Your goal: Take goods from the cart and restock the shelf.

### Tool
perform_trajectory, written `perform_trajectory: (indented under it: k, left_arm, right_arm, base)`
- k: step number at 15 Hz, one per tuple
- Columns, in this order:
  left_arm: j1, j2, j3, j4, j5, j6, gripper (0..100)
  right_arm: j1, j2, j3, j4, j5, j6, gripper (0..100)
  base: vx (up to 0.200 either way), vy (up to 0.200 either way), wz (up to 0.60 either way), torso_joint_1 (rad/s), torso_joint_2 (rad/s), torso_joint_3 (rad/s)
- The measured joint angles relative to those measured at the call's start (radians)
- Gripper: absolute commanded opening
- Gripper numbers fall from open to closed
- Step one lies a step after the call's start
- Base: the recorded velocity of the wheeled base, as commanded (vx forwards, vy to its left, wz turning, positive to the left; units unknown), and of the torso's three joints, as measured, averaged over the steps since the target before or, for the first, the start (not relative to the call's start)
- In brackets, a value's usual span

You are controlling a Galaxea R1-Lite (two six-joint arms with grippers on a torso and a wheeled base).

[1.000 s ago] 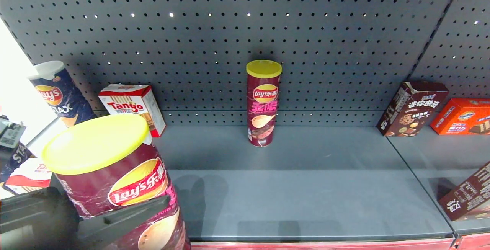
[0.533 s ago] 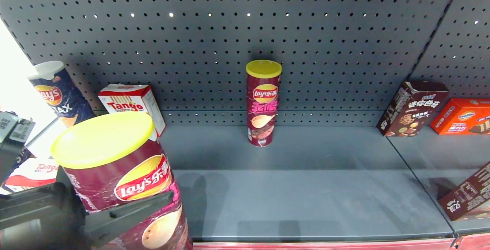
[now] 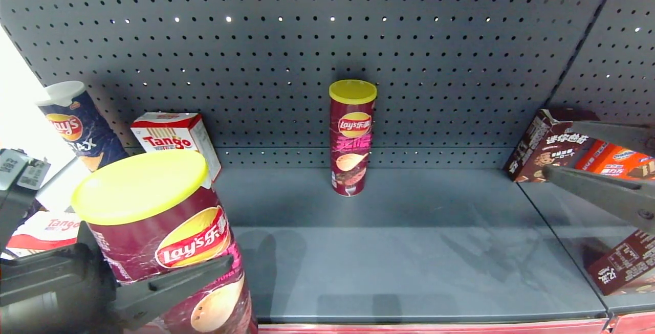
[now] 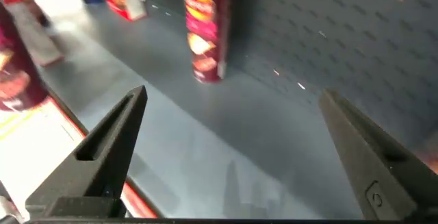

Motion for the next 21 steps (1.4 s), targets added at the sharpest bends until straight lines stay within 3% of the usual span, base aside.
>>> perform_trajectory:
  k: [11, 16, 21]
  left_arm:
    - [0.002, 0.002, 0.003, 0.007, 0.012, -0.001, 0]
    - [0.002, 0.019, 0.008, 0.001, 0.011, -0.001, 0]
    - [0.004, 0.030, 0.005, 0.000, 0.010, -0.001, 0]
  right_arm:
    - [-0.039, 0.423, -0.206, -0.261, 0.254, -0.023, 100]
    - [-0.052, 0.576, -0.281, -0.388, 0.461, -0.036, 100]
    - [-0.044, 0.675, -0.369, -0.400, 0.513, -0.038, 100]
  base:
    - [0.000, 0.000, 0.00, 0.000, 0.00, 0.000]
    - [0.000, 0.000, 0.00, 0.000, 0.00, 0.000]
    - [0.000, 0.000, 0.00, 0.000, 0.00, 0.000]
